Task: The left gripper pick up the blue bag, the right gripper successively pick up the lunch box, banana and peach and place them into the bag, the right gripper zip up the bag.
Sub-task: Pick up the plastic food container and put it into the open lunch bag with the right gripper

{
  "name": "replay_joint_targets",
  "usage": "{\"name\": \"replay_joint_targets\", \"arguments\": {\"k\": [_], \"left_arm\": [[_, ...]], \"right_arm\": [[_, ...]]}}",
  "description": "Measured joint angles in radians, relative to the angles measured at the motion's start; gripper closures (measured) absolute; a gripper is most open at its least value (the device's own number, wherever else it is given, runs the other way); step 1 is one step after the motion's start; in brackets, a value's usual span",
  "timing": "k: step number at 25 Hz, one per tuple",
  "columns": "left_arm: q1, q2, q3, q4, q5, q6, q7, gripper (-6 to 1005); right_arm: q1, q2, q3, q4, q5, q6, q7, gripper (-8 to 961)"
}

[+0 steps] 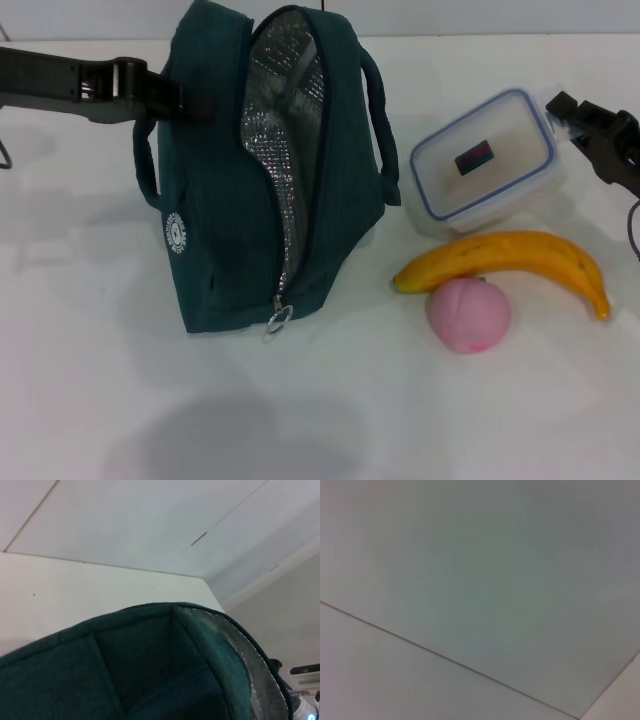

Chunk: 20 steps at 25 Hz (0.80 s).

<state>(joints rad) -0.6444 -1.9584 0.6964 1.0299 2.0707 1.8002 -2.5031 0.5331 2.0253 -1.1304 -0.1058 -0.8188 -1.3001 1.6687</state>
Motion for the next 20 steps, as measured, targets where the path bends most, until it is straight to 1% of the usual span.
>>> {"name": "replay_joint_targets", "arguments": {"k": [5,13,17,20], "left_arm": [[-0.003,-0.003,0.0,-0.001,0.0,-0.002,0.0,953],[-0.006,-0.013,0.0,-0.001,0.0,-0.004,0.0,952],[-0.008,-0.019,0.0,-0.001,0.0,-0.004,-0.003,952],[-0.009,-0.022,0.0,-0.001,0.0,-0.003,-0.006,951]], "right_arm": [[-0.005,-0.003,0.003,0.0,0.043,-0.034,0.002,854],[-0.022,-0.013,0.015,-0.01,0.11,-0.123,0.005,844],[-0.035,-0.013,0.046,-0.014,0.129,-0.183,0.026,838],[-0.04,-0.013,0.088,-0.017,0.135,-0.242,0.052,834]]}}
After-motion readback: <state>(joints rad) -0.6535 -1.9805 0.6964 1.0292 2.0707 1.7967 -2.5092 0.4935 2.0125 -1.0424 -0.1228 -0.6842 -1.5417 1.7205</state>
